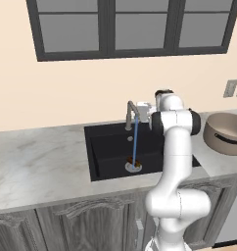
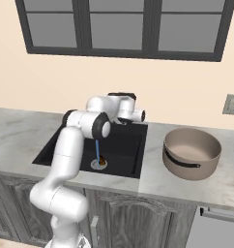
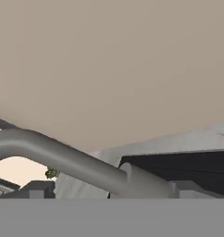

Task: Dump the sweet potato from the pot into the sink. Then turn on the water and wash the sweet potato. Then turn off the water and put the sweet potato back in the pot.

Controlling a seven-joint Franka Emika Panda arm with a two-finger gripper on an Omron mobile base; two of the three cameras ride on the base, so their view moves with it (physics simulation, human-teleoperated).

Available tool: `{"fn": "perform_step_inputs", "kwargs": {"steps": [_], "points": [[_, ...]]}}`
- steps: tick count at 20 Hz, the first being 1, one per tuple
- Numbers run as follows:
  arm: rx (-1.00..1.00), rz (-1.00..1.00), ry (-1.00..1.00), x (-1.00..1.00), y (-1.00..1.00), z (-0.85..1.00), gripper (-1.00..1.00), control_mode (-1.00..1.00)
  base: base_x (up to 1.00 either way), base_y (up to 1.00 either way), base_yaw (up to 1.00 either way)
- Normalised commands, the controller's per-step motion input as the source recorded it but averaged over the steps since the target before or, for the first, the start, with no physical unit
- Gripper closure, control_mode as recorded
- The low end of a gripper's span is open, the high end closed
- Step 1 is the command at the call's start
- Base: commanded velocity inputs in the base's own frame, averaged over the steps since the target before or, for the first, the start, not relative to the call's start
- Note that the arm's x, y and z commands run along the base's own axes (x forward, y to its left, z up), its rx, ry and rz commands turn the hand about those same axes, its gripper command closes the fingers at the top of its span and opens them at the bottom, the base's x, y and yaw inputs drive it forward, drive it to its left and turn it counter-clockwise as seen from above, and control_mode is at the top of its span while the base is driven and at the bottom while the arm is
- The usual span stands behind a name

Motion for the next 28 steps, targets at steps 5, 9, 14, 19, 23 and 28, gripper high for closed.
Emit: {"fn": "perform_step_inputs", "kwargs": {"steps": [5,9,14,19,23,28], "points": [[0.01,0.09,0.0,0.0,0.43,0.0,-1.0,-1.0,0.0,0.0,0.0],[0.0,0.07,0.0,0.0,0.28,0.0,-1.0,-1.0,0.0,0.0,0.0],[0.0,-0.01,-0.01,-0.22,-0.07,0.09,-1.0,-1.0,0.0,0.0,0.0],[0.0,-0.08,0.0,-0.1,-0.18,0.05,-1.0,-1.0,0.0,0.0,0.0],[0.0,-0.07,0.0,0.0,-0.12,0.0,-1.0,-1.0,0.0,0.0,0.0],[0.0,-0.07,0.0,0.0,-0.25,0.0,-1.0,-1.0,0.0,0.0,0.0]]}}
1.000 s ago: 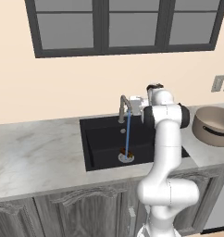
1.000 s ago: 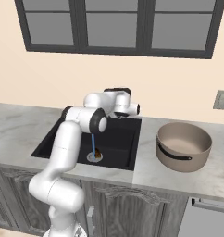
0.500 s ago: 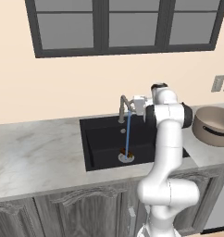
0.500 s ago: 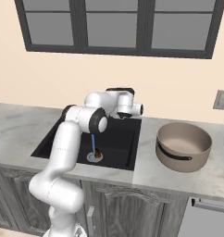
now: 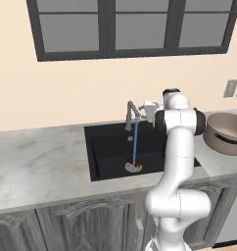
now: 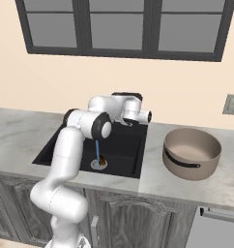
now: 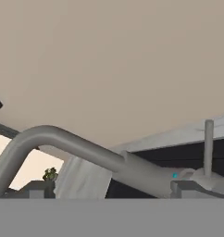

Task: Dump the sweet potato from the pot into the sink. Then turn on the water and wash the sweet potato. Then turn off the water and put the sweet potato back in the pot.

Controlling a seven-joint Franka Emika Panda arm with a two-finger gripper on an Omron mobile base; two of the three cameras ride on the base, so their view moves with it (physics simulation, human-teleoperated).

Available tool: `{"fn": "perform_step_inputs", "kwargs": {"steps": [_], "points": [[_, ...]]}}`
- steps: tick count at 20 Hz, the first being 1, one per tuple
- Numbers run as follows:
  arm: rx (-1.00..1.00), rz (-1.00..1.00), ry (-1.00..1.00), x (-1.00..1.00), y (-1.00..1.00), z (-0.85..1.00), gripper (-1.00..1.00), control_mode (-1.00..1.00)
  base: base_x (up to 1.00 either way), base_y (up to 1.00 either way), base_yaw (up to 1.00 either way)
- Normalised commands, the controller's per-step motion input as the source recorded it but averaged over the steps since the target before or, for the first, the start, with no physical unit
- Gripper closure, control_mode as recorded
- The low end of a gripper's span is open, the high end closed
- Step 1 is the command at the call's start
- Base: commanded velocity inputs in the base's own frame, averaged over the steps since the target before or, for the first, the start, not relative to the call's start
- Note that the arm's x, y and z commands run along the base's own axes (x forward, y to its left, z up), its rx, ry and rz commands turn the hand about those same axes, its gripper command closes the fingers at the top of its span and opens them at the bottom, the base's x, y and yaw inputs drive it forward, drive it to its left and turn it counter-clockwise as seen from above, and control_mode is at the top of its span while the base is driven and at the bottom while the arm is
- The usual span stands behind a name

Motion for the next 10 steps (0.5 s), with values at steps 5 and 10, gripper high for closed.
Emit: {"fn": "perform_step_inputs", "kwargs": {"steps": [5,10], "points": [[0.0,-0.07,0.0,0.0,-0.42,0.0,-1.0,-1.0,0.0,0.0,0.0],[0.0,-0.04,0.0,0.03,-0.09,-0.01,-1.0,-1.0,0.0,0.0,0.0]]}}
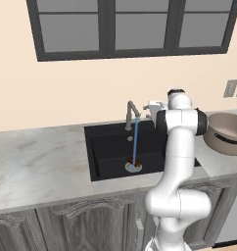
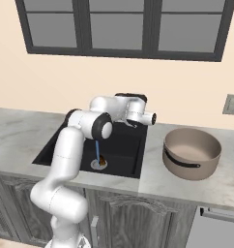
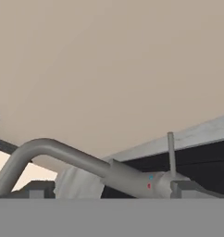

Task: Dump the sweet potato from the pot into the sink. Then turn on the water and wash the sweet potato. Then turn off the water and put the sweet potato back in the pot.

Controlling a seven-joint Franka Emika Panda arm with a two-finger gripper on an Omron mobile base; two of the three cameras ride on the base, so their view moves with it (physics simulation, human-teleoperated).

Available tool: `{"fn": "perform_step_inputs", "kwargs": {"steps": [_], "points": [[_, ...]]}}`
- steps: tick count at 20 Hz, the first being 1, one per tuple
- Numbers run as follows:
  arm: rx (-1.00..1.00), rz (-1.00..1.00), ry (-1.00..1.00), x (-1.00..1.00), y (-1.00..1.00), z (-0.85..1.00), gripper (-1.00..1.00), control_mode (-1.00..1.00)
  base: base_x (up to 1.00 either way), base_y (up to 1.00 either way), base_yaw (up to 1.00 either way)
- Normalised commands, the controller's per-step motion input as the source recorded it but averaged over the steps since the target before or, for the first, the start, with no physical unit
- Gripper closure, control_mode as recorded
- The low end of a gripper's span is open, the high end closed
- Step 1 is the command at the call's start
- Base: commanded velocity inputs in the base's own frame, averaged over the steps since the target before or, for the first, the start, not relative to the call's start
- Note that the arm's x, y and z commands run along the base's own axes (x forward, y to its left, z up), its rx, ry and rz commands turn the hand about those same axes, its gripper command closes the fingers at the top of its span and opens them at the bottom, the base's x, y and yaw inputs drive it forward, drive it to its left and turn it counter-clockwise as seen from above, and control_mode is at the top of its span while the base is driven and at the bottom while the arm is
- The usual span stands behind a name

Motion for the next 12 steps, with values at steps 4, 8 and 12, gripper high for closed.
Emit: {"fn": "perform_step_inputs", "kwargs": {"steps": [4,8,12], "points": [[0.0,-0.01,0.0,0.19,0.0,-0.09,-1.0,-1.0,0.0,0.0,0.0],[0.0,0.0,0.04,0.27,0.0,-0.2,-1.0,-1.0,0.0,0.0,0.0],[0.0,0.0,0.06,0.34,0.0,-0.27,-1.0,-1.0,0.0,0.0,0.0]]}}
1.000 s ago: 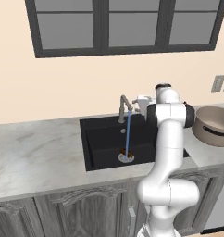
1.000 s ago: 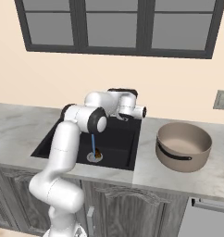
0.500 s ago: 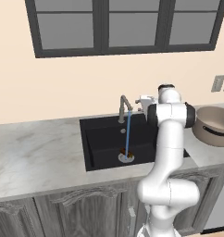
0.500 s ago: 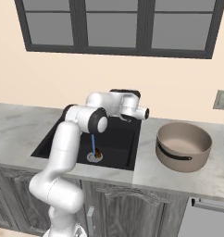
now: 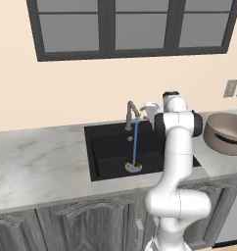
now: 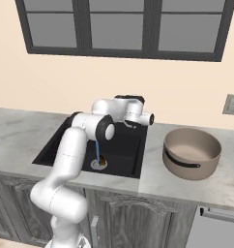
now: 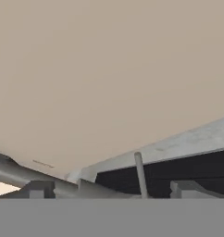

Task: Dump the sweet potato from the pot into the sink. Then turn on the water and wash the sweet potato. Then turn off the water and put the sweet potato back in the pot.

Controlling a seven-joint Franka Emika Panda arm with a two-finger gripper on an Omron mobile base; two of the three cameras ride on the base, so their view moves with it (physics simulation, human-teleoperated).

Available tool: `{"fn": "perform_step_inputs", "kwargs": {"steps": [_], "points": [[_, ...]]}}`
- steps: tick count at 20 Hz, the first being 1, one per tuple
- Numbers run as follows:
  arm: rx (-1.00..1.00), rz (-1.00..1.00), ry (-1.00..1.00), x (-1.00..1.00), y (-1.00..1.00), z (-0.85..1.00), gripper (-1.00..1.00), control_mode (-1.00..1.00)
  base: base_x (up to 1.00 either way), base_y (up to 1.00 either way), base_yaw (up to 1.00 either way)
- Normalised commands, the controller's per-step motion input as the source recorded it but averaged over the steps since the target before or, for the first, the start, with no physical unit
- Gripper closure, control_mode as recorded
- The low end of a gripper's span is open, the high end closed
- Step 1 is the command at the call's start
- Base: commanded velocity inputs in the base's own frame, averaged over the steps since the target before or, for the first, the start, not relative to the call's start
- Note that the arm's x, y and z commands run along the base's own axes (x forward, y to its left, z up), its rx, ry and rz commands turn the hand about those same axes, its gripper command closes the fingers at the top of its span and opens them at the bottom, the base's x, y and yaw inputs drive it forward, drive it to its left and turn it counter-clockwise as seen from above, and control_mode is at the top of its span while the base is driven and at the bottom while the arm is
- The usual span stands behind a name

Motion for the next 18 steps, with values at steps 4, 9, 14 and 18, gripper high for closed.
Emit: {"fn": "perform_step_inputs", "kwargs": {"steps": [4,9,14,18], "points": [[0.0,0.0,0.06,0.24,0.0,-0.17,-1.0,-1.0,0.0,0.0,0.0],[0.0,0.0,0.05,0.29,0.0,-0.12,-1.0,-1.0,0.0,0.0,0.0],[0.0,0.0,0.06,0.2,0.14,-0.11,-1.0,-1.0,0.0,0.0,0.0],[0.0,0.0,0.05,0.11,0.25,-0.11,-1.0,-1.0,0.0,0.0,0.0]]}}
